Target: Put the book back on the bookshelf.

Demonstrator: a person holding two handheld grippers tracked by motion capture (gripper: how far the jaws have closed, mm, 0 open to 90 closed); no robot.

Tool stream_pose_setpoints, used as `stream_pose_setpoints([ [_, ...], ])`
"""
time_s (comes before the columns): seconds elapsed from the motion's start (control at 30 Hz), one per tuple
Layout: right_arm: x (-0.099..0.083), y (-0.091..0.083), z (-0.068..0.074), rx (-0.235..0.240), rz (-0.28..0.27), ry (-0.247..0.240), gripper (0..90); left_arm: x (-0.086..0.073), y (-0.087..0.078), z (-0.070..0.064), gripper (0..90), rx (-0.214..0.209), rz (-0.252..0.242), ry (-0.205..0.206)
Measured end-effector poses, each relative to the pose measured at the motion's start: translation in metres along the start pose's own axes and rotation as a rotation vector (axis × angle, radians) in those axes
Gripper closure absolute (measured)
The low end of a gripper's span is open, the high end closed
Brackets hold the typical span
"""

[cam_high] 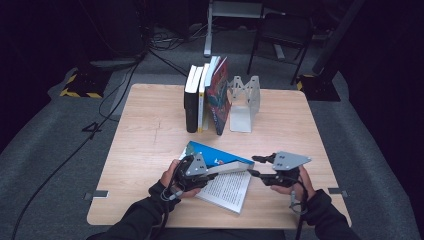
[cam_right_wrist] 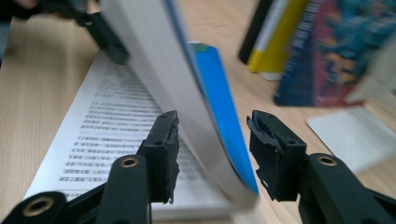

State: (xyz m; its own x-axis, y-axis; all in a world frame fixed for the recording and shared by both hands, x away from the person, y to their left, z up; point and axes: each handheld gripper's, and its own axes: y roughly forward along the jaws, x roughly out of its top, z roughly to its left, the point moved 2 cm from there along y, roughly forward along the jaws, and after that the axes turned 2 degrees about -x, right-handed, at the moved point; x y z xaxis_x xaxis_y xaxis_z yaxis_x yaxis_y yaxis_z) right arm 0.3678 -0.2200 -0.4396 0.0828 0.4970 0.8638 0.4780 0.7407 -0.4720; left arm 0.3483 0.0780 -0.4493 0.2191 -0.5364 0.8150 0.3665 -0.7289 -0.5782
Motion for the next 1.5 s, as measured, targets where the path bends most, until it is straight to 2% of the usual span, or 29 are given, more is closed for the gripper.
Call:
stream_pose_setpoints([
  [0.03,-0.007,-0.004,-0.008,-0.014,0.021,0.035,49.1,0.0,-0.002,0.002,72.3,-0.002,-0.014,-0.015],
  [0.1,-0.018,-0.004,-0.014,-0.019,0.059,0.066,48.6,0.001,-0.004,0.004,72.8,0.002,-0.031,-0.023],
  [0.17,-0.028,0.002,-0.017,-0.055,0.126,0.047,48.7,0.001,-0.006,0.007,72.8,-0.007,-0.042,-0.038],
  [0.2,-0.032,0.006,-0.017,-0.053,0.157,0.038,48.8,0.001,-0.007,0.007,72.9,-0.008,-0.049,-0.036],
  [0.27,-0.04,0.013,-0.019,-0.034,0.18,0.06,48.8,0.0,-0.009,0.009,72.8,-0.016,-0.057,-0.042],
  [0.33,-0.044,0.019,-0.018,-0.019,0.198,0.061,48.8,0.0,-0.009,0.009,72.8,-0.018,-0.06,-0.046],
  [0.4,-0.047,0.027,-0.015,-0.001,0.212,0.035,48.8,0.0,-0.01,0.01,72.8,-0.02,-0.069,-0.049],
  [0.47,-0.049,0.031,-0.013,0.029,0.201,0.044,48.8,0.0,-0.012,0.011,72.8,-0.02,-0.077,-0.056],
  [0.53,-0.05,0.036,-0.01,0.053,0.218,0.037,48.1,0.0,-0.013,0.012,72.8,-0.023,-0.088,-0.063],
  [0.57,-0.05,0.037,-0.008,0.059,0.212,0.026,47.8,0.0,-0.013,0.013,72.8,-0.023,-0.09,-0.068],
  [0.63,-0.049,0.038,-0.006,0.086,0.186,0.045,48.2,0.001,-0.015,0.014,72.8,-0.024,-0.097,-0.069],
  [0.73,-0.045,0.035,-0.003,0.089,0.163,0.022,51.8,0.002,-0.016,0.014,72.8,-0.023,-0.102,-0.075],
  [0.83,-0.039,0.027,-0.002,0.092,0.097,0.039,55.9,0.006,-0.015,0.012,73.0,-0.031,-0.111,-0.065],
  [0.87,-0.036,0.022,-0.003,0.104,0.071,0.066,54.8,0.008,-0.015,0.01,73.1,-0.033,-0.124,-0.074],
  [0.97,-0.028,0.01,-0.005,0.086,0.015,0.076,54.7,0.012,-0.017,0.008,73.9,-0.043,-0.146,-0.081],
  [1.0,-0.022,0.003,-0.007,0.074,-0.023,0.082,54.7,0.016,-0.02,0.008,74.1,-0.054,-0.17,-0.089],
  [1.03,-0.022,0.003,-0.007,0.074,-0.023,0.082,54.7,0.017,-0.022,0.008,74.1,-0.068,-0.19,-0.1],
  [1.07,-0.017,-0.002,-0.008,0.065,-0.051,0.091,54.7,0.018,-0.024,0.008,74.1,-0.084,-0.214,-0.123],
  [1.1,-0.011,-0.006,-0.009,0.06,-0.088,0.097,54.8,0.018,-0.026,0.008,74.1,-0.088,-0.222,-0.125],
  [1.2,0.002,-0.009,-0.008,0.037,-0.119,0.094,54.7,0.017,-0.031,0.006,74.1,-0.075,-0.236,-0.103],
  [1.27,0.009,-0.008,-0.007,0.027,-0.129,0.089,54.7,0.013,-0.035,0.007,73.9,-0.079,-0.249,-0.108],
  [1.33,0.017,-0.006,-0.005,0.018,-0.14,0.08,54.5,0.01,-0.04,0.003,73.7,-0.05,-0.24,-0.054],
  [1.47,0.033,-0.002,0.0,0.004,-0.15,0.054,51.8,0.006,-0.048,-0.005,74.4,-0.008,-0.225,0.01],
  [1.5,0.038,-0.001,0.001,-0.003,-0.155,0.045,51.8,0.005,-0.05,-0.007,74.3,0.004,-0.227,0.013],
])
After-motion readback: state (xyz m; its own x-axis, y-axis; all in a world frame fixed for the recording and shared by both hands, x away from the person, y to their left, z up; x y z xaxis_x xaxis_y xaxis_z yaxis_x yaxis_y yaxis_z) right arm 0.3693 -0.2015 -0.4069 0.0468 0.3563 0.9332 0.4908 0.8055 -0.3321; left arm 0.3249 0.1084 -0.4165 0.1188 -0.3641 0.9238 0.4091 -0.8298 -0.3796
